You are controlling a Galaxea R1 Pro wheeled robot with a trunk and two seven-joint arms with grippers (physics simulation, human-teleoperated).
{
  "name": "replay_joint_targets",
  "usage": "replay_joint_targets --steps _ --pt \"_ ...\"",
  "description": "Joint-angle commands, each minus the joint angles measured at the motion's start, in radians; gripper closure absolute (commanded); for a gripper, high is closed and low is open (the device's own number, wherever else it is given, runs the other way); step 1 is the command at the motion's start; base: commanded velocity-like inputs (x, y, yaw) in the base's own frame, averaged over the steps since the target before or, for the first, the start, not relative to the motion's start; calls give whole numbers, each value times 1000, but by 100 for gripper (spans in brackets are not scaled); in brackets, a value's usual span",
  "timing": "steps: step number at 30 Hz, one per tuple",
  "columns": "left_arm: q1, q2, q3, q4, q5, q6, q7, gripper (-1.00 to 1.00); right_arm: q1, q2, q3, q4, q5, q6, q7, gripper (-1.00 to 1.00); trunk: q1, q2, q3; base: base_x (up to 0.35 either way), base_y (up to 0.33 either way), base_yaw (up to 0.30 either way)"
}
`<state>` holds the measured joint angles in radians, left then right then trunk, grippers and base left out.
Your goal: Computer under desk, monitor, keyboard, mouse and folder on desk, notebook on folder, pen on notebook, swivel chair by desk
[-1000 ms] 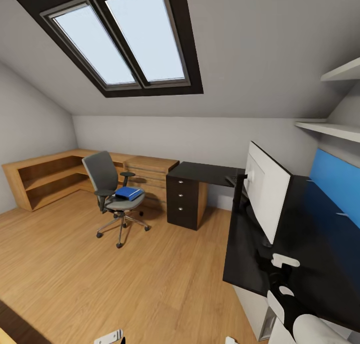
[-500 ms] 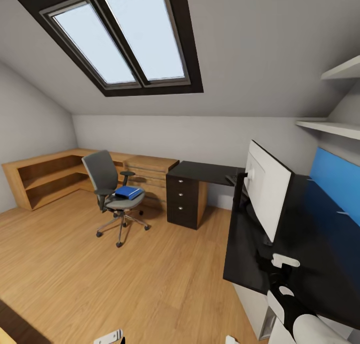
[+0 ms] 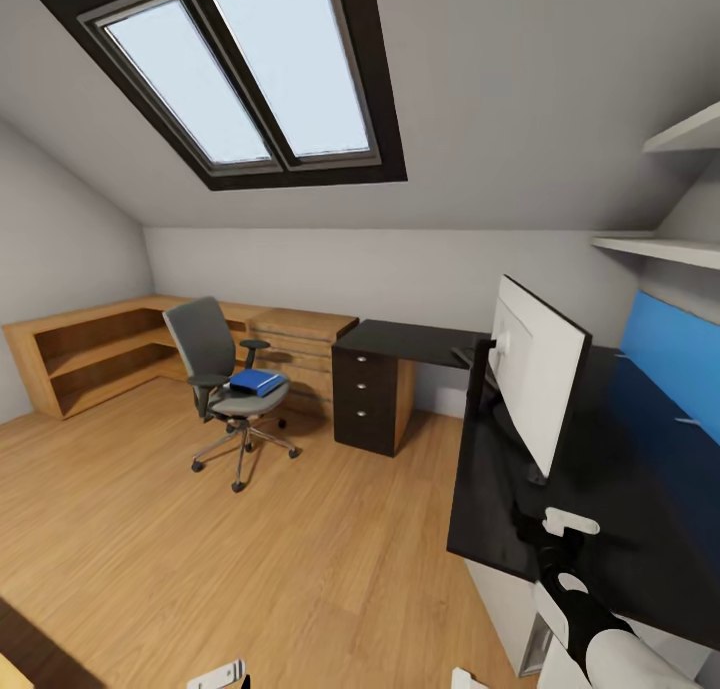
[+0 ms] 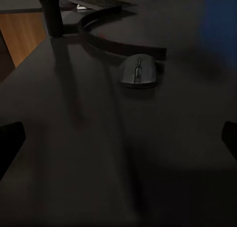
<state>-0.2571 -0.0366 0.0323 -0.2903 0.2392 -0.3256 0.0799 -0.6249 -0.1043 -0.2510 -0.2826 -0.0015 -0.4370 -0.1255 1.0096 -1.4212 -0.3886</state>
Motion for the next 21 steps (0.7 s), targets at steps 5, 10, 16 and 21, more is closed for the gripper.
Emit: replay_joint_targets --steps 5,10,16,21 --pt "-1 -1 3 0 -1 -3 1 -100 -1 0 1 1 1 -3 -2 -100 19 -36 -17 0 0 0" --pt "-1 -1 4 0 -1 -3 1 -100 -1 0 1 0 1 -3 -2 -100 38 -71 -33 0 0 0" --pt "-1 -1 4 0 -1 -3 1 -100 -1 -1 2 1 3 -10 -1 -100 61 -113 -51 0 0 0" --pt "-1 -1 4 0 -1 -3 1 -100 -1 -1 2 0 3 -18 0 -100 65 -120 -54 0 0 0"
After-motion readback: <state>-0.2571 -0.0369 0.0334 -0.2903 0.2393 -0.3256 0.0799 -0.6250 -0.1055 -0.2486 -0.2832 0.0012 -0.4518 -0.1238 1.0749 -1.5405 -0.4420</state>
